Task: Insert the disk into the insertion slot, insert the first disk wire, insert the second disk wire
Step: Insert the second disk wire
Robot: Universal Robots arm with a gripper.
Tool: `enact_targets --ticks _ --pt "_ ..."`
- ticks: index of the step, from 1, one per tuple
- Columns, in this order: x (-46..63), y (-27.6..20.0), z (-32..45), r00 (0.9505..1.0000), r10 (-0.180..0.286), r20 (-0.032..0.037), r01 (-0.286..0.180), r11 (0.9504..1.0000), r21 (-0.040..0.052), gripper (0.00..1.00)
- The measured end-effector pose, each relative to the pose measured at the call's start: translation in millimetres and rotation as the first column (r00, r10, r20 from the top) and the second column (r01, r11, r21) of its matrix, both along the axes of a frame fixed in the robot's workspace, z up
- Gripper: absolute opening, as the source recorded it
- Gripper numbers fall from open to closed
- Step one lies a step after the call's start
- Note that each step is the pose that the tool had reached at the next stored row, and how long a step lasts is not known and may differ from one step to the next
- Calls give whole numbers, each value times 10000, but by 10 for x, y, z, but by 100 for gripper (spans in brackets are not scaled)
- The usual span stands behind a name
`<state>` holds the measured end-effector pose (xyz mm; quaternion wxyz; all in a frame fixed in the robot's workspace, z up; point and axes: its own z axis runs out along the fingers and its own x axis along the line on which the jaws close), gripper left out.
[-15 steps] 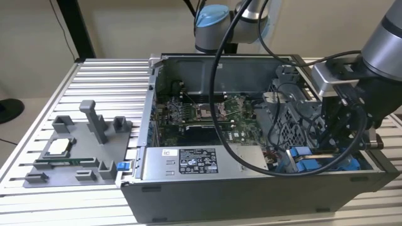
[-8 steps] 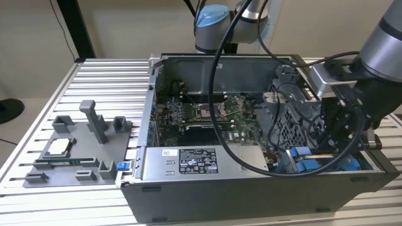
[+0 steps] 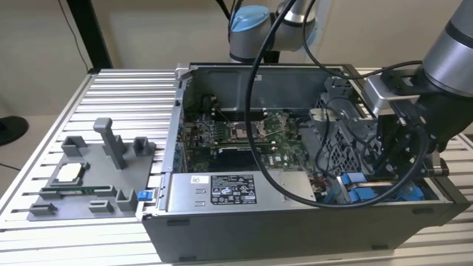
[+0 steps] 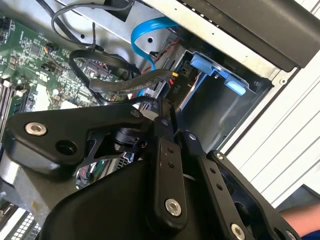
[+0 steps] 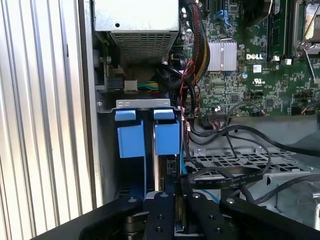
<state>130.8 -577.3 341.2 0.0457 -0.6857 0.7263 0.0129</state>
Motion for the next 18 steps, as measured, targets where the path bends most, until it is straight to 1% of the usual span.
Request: enact_targets --ticks 18 --pt "0 4 14 10000 36 1 -36 10000 2 0"
